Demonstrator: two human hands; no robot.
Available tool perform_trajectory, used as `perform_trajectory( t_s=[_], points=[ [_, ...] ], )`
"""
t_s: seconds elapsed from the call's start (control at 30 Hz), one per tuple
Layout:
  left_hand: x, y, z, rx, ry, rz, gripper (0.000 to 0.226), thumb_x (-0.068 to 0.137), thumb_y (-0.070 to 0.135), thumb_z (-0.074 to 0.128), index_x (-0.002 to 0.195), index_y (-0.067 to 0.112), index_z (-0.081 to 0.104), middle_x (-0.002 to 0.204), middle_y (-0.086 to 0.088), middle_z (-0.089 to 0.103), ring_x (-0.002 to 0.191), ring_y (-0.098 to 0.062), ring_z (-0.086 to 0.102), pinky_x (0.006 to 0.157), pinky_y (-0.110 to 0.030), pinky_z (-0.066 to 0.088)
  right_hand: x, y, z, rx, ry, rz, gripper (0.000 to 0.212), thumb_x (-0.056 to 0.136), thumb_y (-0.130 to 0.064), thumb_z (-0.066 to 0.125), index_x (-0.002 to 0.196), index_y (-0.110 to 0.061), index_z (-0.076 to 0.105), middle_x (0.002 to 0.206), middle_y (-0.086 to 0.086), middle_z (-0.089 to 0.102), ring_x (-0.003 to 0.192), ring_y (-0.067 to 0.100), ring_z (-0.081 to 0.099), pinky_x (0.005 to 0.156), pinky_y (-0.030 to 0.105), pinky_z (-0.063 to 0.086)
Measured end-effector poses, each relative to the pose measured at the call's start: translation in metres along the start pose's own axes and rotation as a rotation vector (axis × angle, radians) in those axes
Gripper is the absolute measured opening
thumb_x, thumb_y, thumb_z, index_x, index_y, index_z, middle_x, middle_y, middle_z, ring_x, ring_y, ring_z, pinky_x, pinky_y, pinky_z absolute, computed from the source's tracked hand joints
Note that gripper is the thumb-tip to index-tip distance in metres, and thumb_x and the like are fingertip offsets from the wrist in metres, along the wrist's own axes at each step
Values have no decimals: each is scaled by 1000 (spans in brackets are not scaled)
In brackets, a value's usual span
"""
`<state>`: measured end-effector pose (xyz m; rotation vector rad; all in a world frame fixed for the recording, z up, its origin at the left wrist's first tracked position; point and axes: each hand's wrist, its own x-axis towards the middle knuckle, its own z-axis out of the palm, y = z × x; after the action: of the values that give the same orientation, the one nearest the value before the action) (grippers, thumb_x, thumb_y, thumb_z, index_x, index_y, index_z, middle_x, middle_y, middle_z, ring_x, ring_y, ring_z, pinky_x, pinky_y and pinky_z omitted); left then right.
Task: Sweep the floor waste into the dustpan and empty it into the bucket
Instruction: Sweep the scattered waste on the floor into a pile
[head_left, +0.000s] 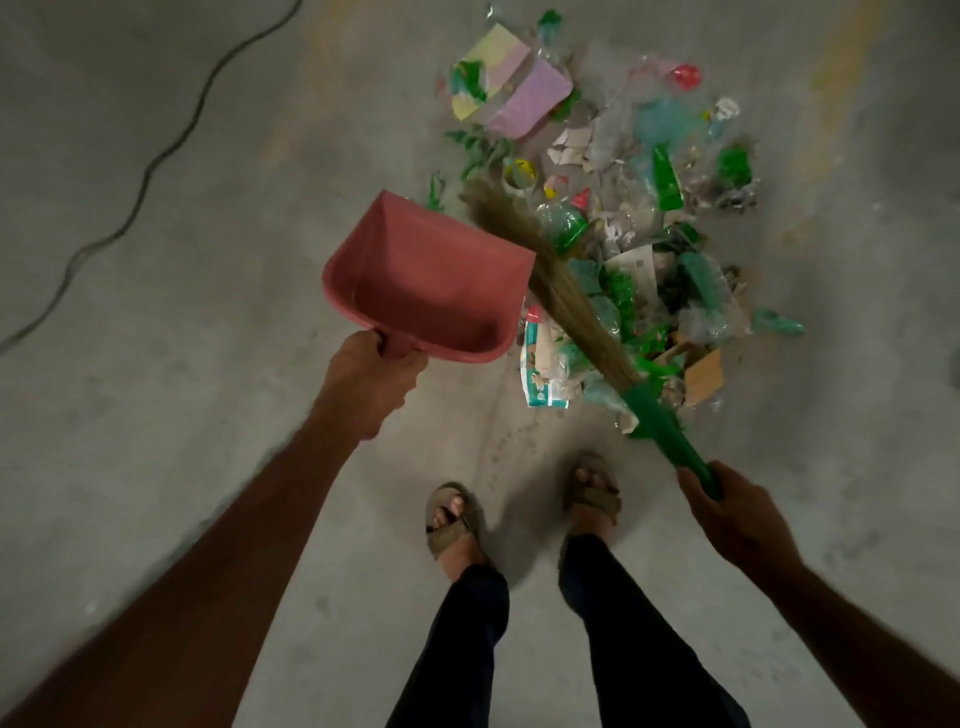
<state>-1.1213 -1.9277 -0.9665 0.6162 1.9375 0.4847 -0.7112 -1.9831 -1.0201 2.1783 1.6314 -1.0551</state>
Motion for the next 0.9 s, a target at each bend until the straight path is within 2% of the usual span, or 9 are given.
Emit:
perform_trajectory(
  t_s=[0.03, 0.1, 0.17, 0.27, 0.4, 0.5, 0.6, 0.67, 0.9],
  points=[
    [6, 5, -4, 1, -11, 12, 11, 89, 21, 68, 90, 10, 66, 69, -6, 61, 57, -21, 53, 55, -31, 43, -7, -3, 5, 19, -5, 0, 36, 99, -49, 52, 79, -21, 56, 60, 4, 61, 53, 21, 61, 48, 31, 46],
    [15, 14, -3, 24, -14, 27, 10, 89, 20, 67, 88, 11, 65, 71, -6, 62, 57, -20, 53, 50, -27, 42, -16, -3, 18, 50, -19, -7, 36, 99, -49, 52, 78, -21, 56, 58, 2, 61, 50, 19, 61, 48, 33, 48],
    [24, 20, -5, 38, -12, 47, 9, 90, 20, 66, 87, 12, 64, 72, -6, 62, 57, -18, 53, 44, -22, 40, -20, -13, 35, 38, -49, -2, 40, 97, -57, 50, 77, -23, 54, 57, 1, 61, 49, 16, 61, 49, 36, 51],
    [51, 31, 0, 72, -2, 43, 15, 90, 19, 67, 97, 6, 68, 75, -9, 62, 57, -19, 52, 45, -23, 41, -10, -31, 73, -30, -129, -40, 48, 92, -73, 39, 81, -28, 50, 61, -2, 63, 55, 17, 64, 56, 39, 56],
    [79, 39, 4, 139, 27, 48, 20, 81, 25, 70, 90, 8, 68, 76, -10, 68, 61, -23, 60, 53, -28, 49, 16, -88, 102, -181, -192, -190, 57, 88, -79, 30, 100, -28, 54, 79, -1, 67, 75, 23, 69, 69, 37, 55],
    [90, 46, 5, 189, 25, 33, 21, 85, 22, 68, 90, 2, 68, 74, -14, 67, 58, -22, 60, 52, -36, 52, 41, -133, 114, -259, -184, -260, 55, 94, -70, 37, 121, -28, 58, 93, 1, 71, 87, 23, 70, 75, 34, 53],
    [106, 60, 7, 214, 24, 51, 22, 89, 16, 66, 93, -5, 64, 70, -14, 58, 50, -20, 51, 41, -24, 42, 77, -161, 116, -202, -202, -104, 52, 97, -65, 40, 124, -24, 59, 102, 2, 70, 95, 25, 68, 80, 35, 51],
    [116, 70, 6, 221, 7, 67, 11, 91, 11, 64, 94, 1, 64, 71, -12, 55, 47, -16, 45, 36, -18, 35, 99, -163, 113, -97, -200, 9, 54, 98, -64, 40, 124, -21, 58, 104, 6, 70, 98, 28, 68, 83, 38, 52],
    [159, 90, 2, 208, -2, 79, 21, 89, 20, 71, 101, 3, 70, 71, -5, 64, 53, -16, 53, 40, -15, 42, 136, -120, 78, 191, -48, 291, 63, 95, -70, 36, 109, -14, 61, 83, 5, 63, 77, 22, 63, 76, 39, 56]
  ],
)
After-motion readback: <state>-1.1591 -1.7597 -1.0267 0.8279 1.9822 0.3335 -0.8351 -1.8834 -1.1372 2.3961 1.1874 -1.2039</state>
